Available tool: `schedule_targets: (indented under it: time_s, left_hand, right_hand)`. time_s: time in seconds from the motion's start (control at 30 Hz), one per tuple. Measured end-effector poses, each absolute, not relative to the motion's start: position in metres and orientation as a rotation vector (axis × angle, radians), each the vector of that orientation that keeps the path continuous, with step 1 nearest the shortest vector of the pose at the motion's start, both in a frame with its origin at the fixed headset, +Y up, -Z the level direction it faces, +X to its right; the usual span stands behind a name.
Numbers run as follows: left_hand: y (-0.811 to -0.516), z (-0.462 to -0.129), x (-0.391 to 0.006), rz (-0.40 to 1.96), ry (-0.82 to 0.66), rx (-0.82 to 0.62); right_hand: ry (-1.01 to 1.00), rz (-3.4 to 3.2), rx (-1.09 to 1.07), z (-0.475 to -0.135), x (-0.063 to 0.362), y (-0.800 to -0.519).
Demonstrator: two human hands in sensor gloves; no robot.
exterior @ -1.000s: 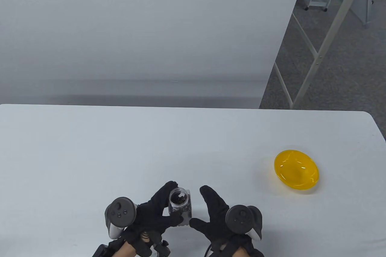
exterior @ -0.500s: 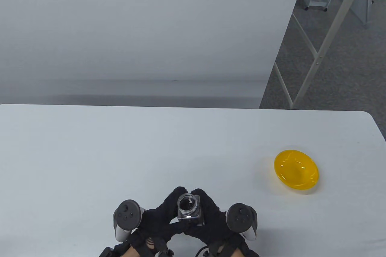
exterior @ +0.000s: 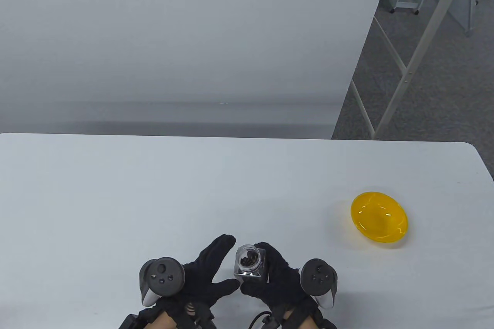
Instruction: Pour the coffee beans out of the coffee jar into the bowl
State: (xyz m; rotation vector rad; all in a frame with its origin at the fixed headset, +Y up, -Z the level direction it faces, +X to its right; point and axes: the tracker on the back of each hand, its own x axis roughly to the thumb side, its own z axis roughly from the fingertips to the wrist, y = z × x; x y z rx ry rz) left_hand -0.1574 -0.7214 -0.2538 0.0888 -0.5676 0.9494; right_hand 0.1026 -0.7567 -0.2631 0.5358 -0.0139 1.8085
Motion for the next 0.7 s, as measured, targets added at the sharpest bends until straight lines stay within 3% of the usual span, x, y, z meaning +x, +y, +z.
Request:
schedule_targets:
  time_s: [0.2, 0.3, 0.53, 0.7]
  left_hand:
    - [-0.718, -0.263, -0.187, 0.672, -0.493, 0.14]
    - [-0.722, -0.262, -0.204, 0.511, -0.43, 0.234]
    - [-0.736, -0.263, -0.223, 0.105, -0.387, 0.202]
    - [-0.734, -0.265, -0.228, 0.09, -0.353, 0.186]
  right_hand:
    - [-0.032, 1.867, 0.461, -0.269, 0.126, -0.762]
    - [-0.031, 1.853, 0.401, -0.272, 0.14, -0.767]
    - [-0.099, 1.897, 0.239, -0.278, 0.167, -0.772]
    - [-0.154, 1.896, 0.147, -0.278, 0.186, -0.772]
